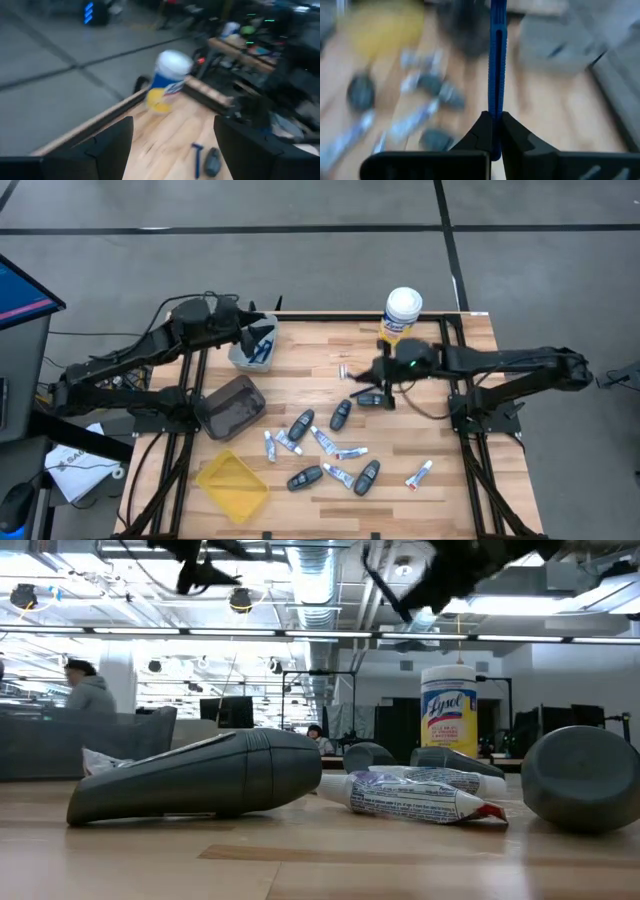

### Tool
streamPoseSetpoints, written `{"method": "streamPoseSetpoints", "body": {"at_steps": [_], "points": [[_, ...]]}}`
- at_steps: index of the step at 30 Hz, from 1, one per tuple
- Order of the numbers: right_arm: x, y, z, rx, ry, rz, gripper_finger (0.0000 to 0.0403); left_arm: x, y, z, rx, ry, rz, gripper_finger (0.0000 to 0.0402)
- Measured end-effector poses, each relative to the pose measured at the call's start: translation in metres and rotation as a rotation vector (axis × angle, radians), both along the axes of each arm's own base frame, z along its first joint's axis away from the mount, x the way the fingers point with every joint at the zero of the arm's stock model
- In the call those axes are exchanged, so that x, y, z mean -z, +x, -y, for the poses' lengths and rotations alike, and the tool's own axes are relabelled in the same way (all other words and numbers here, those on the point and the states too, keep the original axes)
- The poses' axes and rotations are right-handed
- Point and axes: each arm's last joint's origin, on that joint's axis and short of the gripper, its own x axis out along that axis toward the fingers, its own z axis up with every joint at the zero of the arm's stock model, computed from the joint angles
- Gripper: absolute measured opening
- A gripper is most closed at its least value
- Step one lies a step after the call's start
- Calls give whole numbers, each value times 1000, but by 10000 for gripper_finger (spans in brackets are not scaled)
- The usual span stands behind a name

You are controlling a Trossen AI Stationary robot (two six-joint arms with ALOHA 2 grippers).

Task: Pick & Place Travel size toiletries
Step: Put the razor into the gray bin

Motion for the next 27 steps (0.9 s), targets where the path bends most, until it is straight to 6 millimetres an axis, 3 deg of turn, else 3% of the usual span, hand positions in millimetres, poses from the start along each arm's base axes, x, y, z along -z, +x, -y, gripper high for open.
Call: {"method": "streamPoseSetpoints", "body": {"at_steps": [7, 20, 27], "points": [[-33, 2, 19, 35, 26, 330, 9, -17, 23, 16, 192, 210, 213, 273], [-44, 3, 23, 20, 16, 440, 10, 28, 104, 20, 369, 250, 423, 273], [-44, 3, 23, 18, 36, 440, 11, 52, 130, 18, 454, 159, 480, 273]]}}
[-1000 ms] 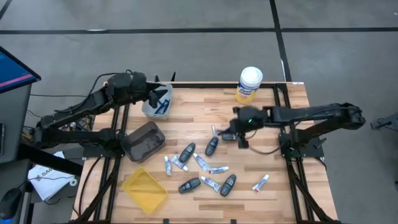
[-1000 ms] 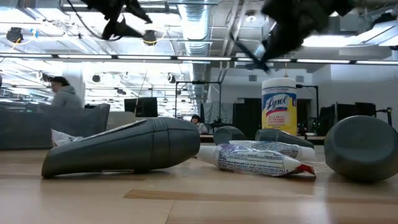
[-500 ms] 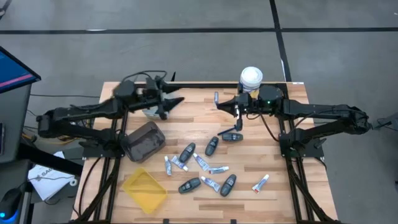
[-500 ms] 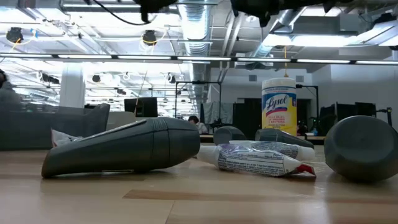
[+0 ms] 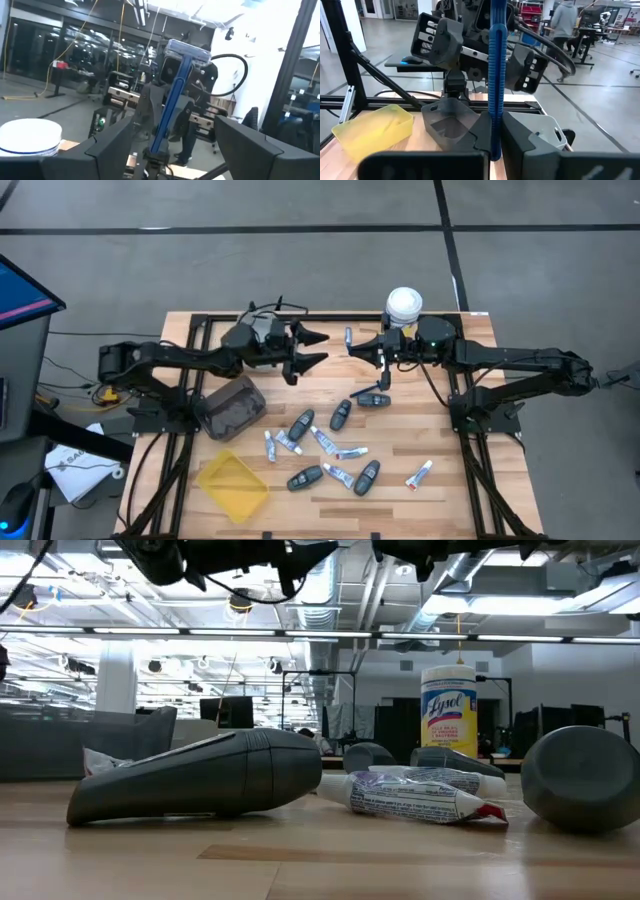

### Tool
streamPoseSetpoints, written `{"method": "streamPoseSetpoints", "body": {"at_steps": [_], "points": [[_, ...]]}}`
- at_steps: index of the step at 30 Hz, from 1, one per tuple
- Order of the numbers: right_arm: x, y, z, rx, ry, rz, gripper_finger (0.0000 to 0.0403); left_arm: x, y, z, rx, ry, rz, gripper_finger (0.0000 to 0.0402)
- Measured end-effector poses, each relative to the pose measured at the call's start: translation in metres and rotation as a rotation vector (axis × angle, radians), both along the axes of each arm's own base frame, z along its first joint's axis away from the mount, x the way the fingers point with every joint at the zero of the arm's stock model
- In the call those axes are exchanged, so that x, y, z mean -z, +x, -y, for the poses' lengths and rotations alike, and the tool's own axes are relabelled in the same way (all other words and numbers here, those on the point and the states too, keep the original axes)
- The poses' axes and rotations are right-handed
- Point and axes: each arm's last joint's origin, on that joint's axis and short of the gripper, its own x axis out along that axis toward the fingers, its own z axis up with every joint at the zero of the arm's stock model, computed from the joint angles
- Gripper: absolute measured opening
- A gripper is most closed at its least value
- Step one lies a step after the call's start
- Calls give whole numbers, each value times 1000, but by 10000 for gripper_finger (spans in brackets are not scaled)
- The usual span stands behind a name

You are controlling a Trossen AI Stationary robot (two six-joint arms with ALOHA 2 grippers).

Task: Pick & Place Travel size toiletries
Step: Put the razor into the gray bin

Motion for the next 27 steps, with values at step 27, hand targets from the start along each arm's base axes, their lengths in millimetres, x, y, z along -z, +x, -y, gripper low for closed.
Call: {"method": "streamPoseSetpoints", "body": {"at_steps": [27], "points": [[11, 14, -1, -64, 33, -22, 12, 1, 38, -4, 47, 38, -18, 272]]}}
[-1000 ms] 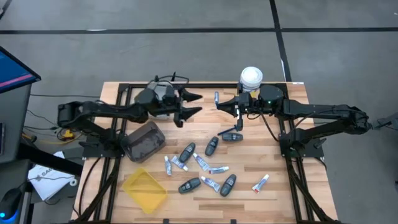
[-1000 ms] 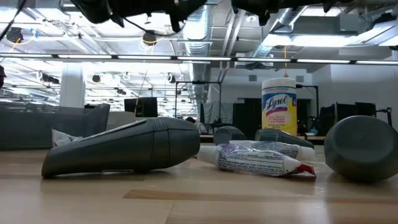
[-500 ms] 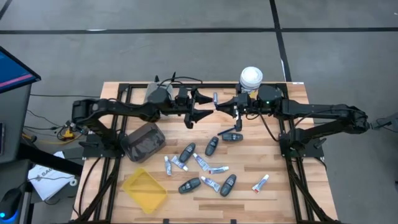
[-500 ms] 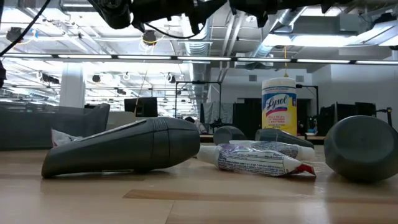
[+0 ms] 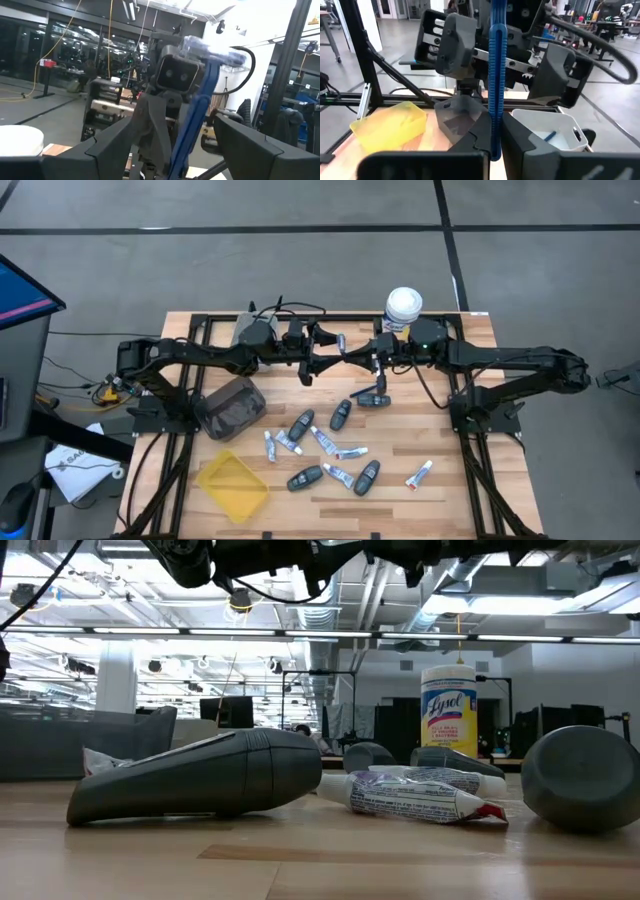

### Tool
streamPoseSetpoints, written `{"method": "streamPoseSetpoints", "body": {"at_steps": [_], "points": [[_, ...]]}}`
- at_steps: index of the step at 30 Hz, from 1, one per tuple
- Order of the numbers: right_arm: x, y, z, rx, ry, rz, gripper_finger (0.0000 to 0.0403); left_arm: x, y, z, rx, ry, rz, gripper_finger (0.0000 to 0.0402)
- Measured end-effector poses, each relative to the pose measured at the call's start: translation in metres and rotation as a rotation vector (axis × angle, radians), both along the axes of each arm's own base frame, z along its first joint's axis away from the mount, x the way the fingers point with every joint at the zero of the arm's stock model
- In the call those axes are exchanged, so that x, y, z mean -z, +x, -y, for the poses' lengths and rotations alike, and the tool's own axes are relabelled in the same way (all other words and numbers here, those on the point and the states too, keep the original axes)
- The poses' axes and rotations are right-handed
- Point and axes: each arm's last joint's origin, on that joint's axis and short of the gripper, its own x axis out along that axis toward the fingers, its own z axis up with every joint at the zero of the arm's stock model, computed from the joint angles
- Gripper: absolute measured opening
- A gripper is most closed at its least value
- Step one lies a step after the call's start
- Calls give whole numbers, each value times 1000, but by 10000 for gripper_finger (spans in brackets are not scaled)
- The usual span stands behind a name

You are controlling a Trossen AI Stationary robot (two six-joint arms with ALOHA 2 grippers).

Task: Pick & Place Travel size toiletries
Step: Put the razor into the gray bin

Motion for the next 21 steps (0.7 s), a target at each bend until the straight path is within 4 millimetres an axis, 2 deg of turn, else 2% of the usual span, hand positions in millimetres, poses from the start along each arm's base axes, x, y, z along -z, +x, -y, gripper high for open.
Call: {"method": "streamPoseSetpoints", "body": {"at_steps": [3, 6, 19, 21], "points": [[2, 1, 0, -8, 4, -11, 12, 1, 0, 0, -1, -1, -7, 262], [1, 2, 0, -14, 9, 8, 11, 3, 1, 0, -1, -8, -36, 233], [1, 2, 0, -17, 32, 3, 12, 4, 1, 0, -1, 1, -41, 37], [1, 2, 0, -16, 46, 3, 12, 4, 1, 0, -4, 5, -41, 20]]}}
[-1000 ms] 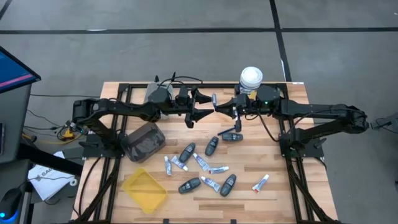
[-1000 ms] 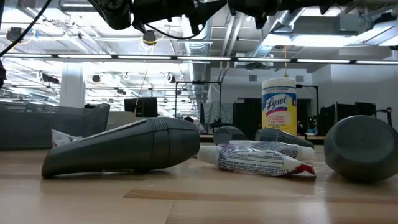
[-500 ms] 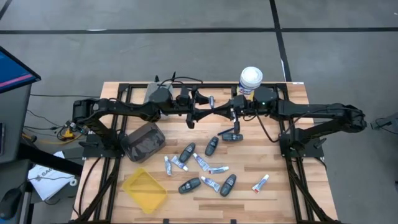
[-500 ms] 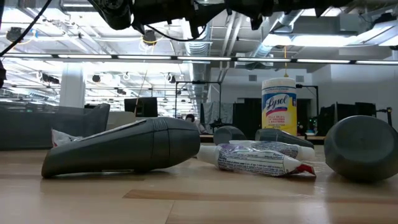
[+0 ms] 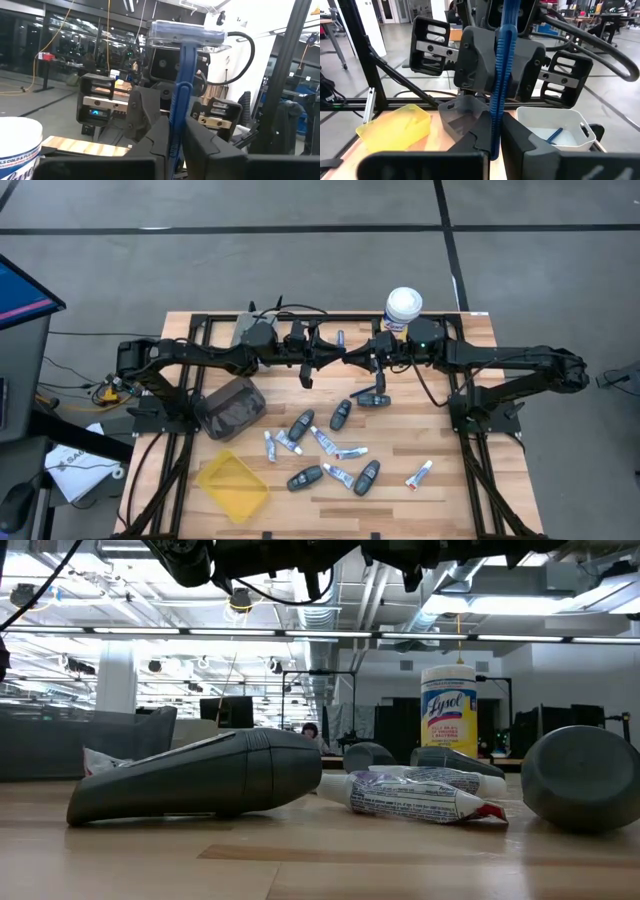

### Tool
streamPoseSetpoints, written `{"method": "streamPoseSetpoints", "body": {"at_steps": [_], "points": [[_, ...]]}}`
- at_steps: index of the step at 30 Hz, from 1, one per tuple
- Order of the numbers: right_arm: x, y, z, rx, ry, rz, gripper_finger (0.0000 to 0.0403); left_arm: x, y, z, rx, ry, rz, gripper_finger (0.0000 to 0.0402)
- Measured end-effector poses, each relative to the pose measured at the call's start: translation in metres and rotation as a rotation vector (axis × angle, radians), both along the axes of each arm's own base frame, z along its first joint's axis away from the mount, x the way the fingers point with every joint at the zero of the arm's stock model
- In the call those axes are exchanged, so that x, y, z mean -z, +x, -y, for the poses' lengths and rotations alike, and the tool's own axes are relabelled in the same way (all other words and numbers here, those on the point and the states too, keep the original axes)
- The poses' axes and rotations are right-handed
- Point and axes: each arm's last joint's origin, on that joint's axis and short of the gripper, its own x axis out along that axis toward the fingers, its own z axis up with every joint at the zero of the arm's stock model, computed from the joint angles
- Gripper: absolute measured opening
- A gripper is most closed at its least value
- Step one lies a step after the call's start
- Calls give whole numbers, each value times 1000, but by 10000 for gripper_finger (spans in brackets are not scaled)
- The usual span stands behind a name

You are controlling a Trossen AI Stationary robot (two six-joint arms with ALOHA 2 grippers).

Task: Pick & Place Travel size toiletries
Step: Put the razor into the gray bin

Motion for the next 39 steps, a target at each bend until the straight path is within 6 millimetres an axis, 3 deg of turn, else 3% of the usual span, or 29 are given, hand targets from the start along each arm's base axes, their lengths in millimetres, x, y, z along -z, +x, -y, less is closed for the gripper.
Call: {"method": "streamPoseSetpoints", "body": {"at_steps": [9, 15, 19, 23, 27, 31, 34, 37, 39], "points": [[0, 0, 0, 1, 0, 0, 31, 0, 0, 2, 6, -8, -1, 25], [-12, -11, 5, 28, 2, 50, 135, -6, -6, 0, 14, -21, -13, 20], [-28, -33, 10, 65, -6, 100, 205, -19, -21, -4, -35, 20, -70, 20], [-43, -64, 12, 115, 34, 123, 232, -31, -45, -8, -197, 107, -196, 20], [-54, -100, 7, 153, -5, 121, 194, -35, -70, -13, -371, 156, -357, 21], [-55, -135, -7, 76, -103, 154, 87, -41, -88, -17, -423, 180, -412, 23], [-42, -161, -18, 21, -122, 195, 15, -44, -93, -21, -444, 178, -407, 22], [-26, -186, -26, 38, -72, 287, 16, -44, -95, -26, -461, 175, -414, 22], [-2, -192, -28, 62, -1, 287, 6, -42, -95, -29, -470, 179, -420, 22]]}}
